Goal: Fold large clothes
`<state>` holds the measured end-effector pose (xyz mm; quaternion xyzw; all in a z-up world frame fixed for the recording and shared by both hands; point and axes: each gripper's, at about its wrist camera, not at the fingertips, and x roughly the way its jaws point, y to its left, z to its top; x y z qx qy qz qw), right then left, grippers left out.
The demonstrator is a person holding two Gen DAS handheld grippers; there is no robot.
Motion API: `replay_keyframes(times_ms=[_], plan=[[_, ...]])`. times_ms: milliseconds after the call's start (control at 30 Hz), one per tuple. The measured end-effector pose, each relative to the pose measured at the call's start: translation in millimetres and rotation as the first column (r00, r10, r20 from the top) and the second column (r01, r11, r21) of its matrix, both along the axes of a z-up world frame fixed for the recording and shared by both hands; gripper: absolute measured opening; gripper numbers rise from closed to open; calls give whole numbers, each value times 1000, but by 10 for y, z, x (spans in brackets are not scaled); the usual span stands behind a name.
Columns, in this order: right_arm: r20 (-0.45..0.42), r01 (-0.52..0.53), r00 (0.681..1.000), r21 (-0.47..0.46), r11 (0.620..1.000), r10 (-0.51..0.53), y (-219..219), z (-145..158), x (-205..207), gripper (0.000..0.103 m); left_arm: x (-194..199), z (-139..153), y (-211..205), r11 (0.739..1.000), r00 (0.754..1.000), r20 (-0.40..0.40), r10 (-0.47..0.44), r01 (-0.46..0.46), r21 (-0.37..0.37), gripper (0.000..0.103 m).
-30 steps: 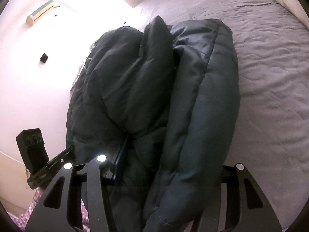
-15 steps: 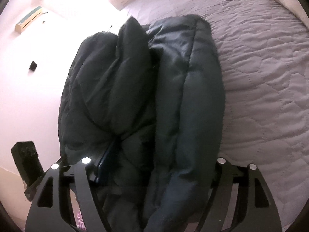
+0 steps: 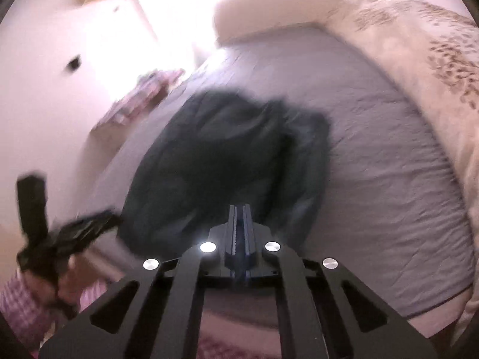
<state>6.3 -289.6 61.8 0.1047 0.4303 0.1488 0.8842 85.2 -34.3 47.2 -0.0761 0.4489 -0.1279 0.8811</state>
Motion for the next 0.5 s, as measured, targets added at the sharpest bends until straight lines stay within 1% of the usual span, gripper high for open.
replay_keyframes(times_ms=[33,67,133,167,200,333,400,500], plan=[[-53,6,999,-31,1000,-7,27,-178,22,3,7,-41,2,1000,1000,-9,2,-2,-1,53],[-99,16,995,-45,999,-20,5,-352,58,0,15,-75,-6,1000,1000,-18,-3,3,3,53],[-144,37,989,-34,999,-42,-32,-525,136,0,3,-96,-28,1000,1000,-17,-7,8,20,53],[-153,44,987,-27,999,-48,-46,-550,157,0,-14,-91,-41,999,1000,-16,-4,5,31,53],[-158,50,986,-24,998,-53,-41,-560,177,0,-26,-79,-50,999,1000,-20,-1,1,39,53],[-158,59,985,-52,997,-67,12,-503,198,0,-88,-1,-12,1000,999,-28,15,-14,26,53],[-137,69,988,-51,996,-75,2,-427,165,0,-148,49,12,1000,1000,-19,17,-16,22,53],[-94,79,992,-68,995,-85,2,-278,36,0,-259,116,13,999,1000,-10,26,-25,30,58]])
